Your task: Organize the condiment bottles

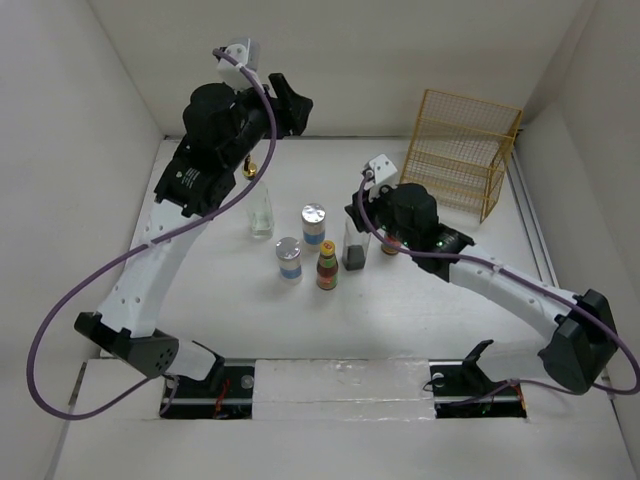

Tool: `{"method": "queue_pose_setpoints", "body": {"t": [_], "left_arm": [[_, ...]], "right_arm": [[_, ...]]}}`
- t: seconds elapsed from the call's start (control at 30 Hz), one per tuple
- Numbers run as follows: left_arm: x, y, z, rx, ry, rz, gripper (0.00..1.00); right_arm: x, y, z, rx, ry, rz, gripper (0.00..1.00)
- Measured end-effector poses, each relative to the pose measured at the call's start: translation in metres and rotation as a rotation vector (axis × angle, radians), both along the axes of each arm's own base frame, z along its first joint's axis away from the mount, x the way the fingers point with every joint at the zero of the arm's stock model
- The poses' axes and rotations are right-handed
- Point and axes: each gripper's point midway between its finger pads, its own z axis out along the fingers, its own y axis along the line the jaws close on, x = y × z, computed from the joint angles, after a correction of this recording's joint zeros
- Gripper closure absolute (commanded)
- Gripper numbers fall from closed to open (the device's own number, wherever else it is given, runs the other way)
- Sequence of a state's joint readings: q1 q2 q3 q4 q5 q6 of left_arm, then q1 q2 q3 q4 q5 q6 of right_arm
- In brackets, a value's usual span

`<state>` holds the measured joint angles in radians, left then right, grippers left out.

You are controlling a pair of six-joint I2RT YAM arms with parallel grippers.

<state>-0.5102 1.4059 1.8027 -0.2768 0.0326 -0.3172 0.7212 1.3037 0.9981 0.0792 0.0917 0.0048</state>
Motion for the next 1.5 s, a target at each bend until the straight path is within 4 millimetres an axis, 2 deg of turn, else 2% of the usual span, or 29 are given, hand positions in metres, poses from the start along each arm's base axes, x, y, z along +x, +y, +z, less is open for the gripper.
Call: {"method": "queue_pose_setpoints", "body": {"t": [0.13,0.2,0.27,0.37,0.47,0.57,0.67,0.73,0.83,0.93,0.97,1.0,1.13,1.2,1.33,1.5], "left_arm": [[0.004,0.008,0.006,-0.006,-0.016,0.042,0.42],[0.005,0.01,0.003,-0.005,-0.013,0.05,0.42],[0.005,0.01,-0.002,0.0,-0.005,0.05,0.42],[0.004,0.01,-0.01,0.009,0.011,0.05,0.42],[0.003,0.008,-0.014,0.014,0.02,0.052,0.41],[-0.002,-0.001,-0.017,0.021,0.023,0.043,0.4],[-0.01,-0.014,-0.017,0.031,0.02,0.012,0.4],[-0.014,-0.019,-0.018,0.035,0.018,-0.004,0.39],[-0.013,-0.019,-0.023,0.043,0.024,-0.002,0.39],[-0.012,-0.019,-0.031,0.053,0.038,0.001,0.39],[-0.012,-0.019,-0.034,0.057,0.043,0.0,0.39],[-0.012,-0.019,-0.037,0.06,0.048,-0.001,0.39],[-0.012,-0.021,-0.045,0.07,0.063,-0.008,0.38],[-0.012,-0.022,-0.045,0.069,0.062,-0.011,0.38],[-0.012,-0.022,-0.044,0.067,0.059,-0.012,0.38],[-0.013,-0.024,-0.043,0.065,0.058,-0.022,0.38]], "right_arm": [[-0.001,-0.003,0.007,-0.017,0.015,-0.008,1.0],[-0.001,-0.004,0.025,-0.025,0.016,-0.012,1.0],[0.003,-0.003,0.065,0.015,-0.035,-0.015,1.0],[0.012,-0.006,0.146,0.111,-0.151,-0.032,1.0],[0.023,-0.022,0.223,0.211,-0.277,-0.078,1.0],[0.044,-0.048,0.272,0.257,-0.365,-0.152,1.0],[0.081,-0.072,0.301,0.267,-0.42,-0.238,1.0],[0.111,-0.086,0.308,0.253,-0.443,-0.29,1.0],[0.159,-0.108,0.305,0.21,-0.448,-0.375,1.0],[0.199,-0.129,0.291,0.172,-0.437,-0.443,1.0],[0.205,-0.134,0.286,0.163,-0.432,-0.458,1.0],[0.219,-0.147,0.274,0.144,-0.414,-0.489,1.0],[0.242,-0.179,0.248,0.102,-0.374,-0.566,1.0],[0.249,-0.196,0.244,0.092,-0.374,-0.601,1.0],[0.257,-0.229,0.256,0.099,-0.417,-0.671,1.0],[0.255,-0.267,0.273,0.106,-0.469,-0.744,1.0]]}}
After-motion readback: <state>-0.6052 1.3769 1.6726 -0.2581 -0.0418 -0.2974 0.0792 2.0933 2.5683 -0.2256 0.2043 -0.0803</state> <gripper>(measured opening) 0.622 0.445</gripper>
